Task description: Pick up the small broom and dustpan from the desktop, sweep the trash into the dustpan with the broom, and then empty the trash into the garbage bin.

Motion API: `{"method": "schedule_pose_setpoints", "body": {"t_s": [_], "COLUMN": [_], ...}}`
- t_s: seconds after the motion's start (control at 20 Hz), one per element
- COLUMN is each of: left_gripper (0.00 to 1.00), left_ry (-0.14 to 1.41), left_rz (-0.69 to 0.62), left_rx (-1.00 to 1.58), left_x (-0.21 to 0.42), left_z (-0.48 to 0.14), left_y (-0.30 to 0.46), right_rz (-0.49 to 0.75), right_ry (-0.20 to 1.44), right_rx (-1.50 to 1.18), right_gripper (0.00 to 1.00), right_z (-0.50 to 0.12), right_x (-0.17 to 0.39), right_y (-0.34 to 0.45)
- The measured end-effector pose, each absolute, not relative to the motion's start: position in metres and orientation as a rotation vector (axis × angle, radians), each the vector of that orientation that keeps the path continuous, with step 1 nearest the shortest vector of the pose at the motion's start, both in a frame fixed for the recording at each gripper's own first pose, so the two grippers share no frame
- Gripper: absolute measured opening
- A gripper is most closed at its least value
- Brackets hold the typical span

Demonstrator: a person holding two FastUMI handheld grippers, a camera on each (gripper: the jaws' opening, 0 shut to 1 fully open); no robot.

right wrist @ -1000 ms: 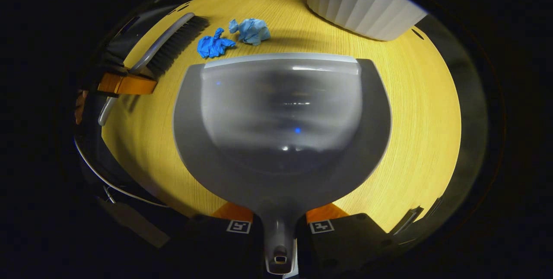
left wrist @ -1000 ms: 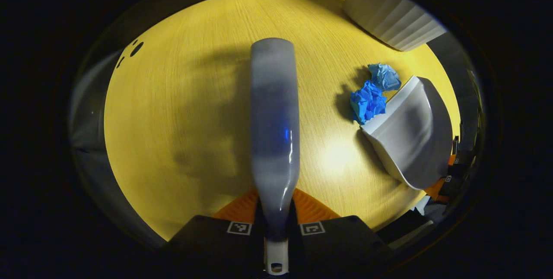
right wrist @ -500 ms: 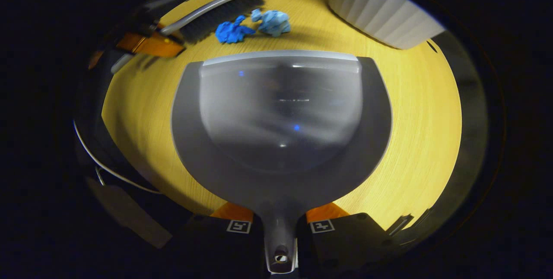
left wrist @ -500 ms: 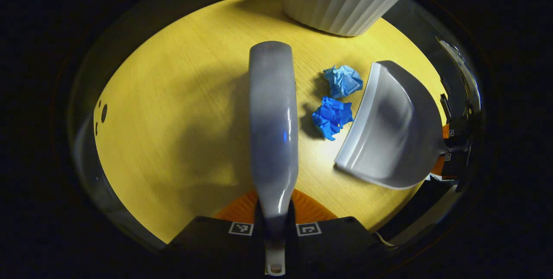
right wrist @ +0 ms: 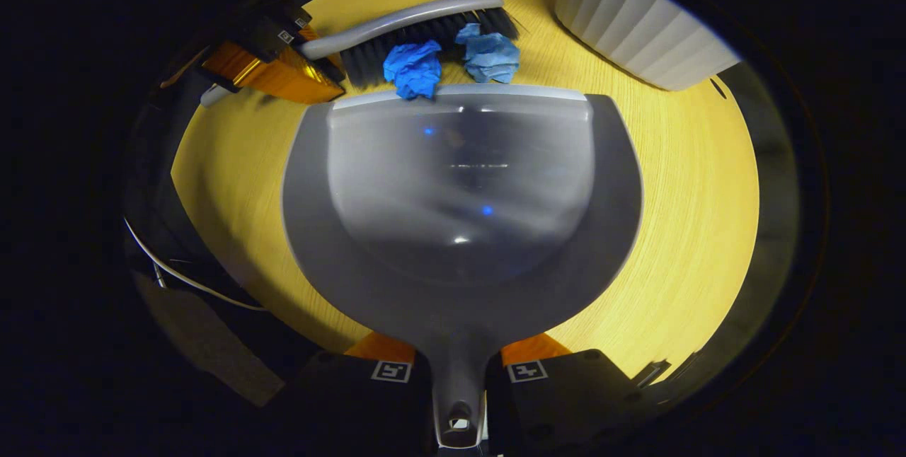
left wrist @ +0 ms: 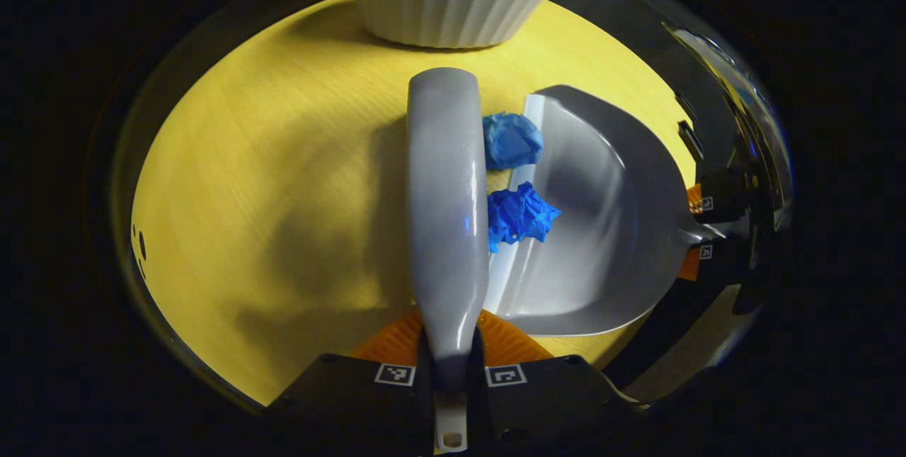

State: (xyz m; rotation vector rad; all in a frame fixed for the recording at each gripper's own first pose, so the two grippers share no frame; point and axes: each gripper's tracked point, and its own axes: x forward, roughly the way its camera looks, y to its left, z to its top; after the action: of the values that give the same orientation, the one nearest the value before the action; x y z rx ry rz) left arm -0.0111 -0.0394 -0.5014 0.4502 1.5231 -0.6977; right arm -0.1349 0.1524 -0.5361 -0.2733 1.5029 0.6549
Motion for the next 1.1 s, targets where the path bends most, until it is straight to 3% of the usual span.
{"method": "schedule_pose_setpoints", "body": {"t_s": [0.3,0.6,0.8,0.85,0.9,0.95,1.1], "left_gripper": [0.22,0.22,0.22,0.25,0.22,0.21,0.22], "left_ry": [1.487,1.456,1.423,1.404,1.391,1.387,1.428], "left_rz": [-0.837,-0.811,-0.728,-0.687,-0.643,-0.597,-0.467], "left_rx": [0.557,0.531,0.468,0.452,0.436,0.418,0.369], "left_x": [-0.014,-0.015,-0.009,-0.005,0.001,0.008,0.017], "left_z": [-0.493,-0.484,-0.471,-0.468,-0.467,-0.464,-0.464], "left_y": [-0.048,-0.053,-0.037,-0.023,-0.006,0.015,0.086], "right_rz": [0.675,0.662,0.616,0.593,0.576,0.564,0.529], "right_ry": [1.480,1.438,1.384,1.398,1.407,1.406,1.395], "right_rx": [-0.266,-0.237,-0.192,-0.165,-0.141,-0.117,-0.103], "right_gripper": [0.34,0.34,0.34,0.34,0.28,0.34,0.32], "right_z": [-0.536,-0.536,-0.541,-0.541,-0.544,-0.544,-0.528], "right_x": [-0.133,-0.131,-0.127,-0.129,-0.130,-0.126,-0.123], "right_y": [0.152,0.154,0.151,0.146,0.141,0.136,0.122]}}
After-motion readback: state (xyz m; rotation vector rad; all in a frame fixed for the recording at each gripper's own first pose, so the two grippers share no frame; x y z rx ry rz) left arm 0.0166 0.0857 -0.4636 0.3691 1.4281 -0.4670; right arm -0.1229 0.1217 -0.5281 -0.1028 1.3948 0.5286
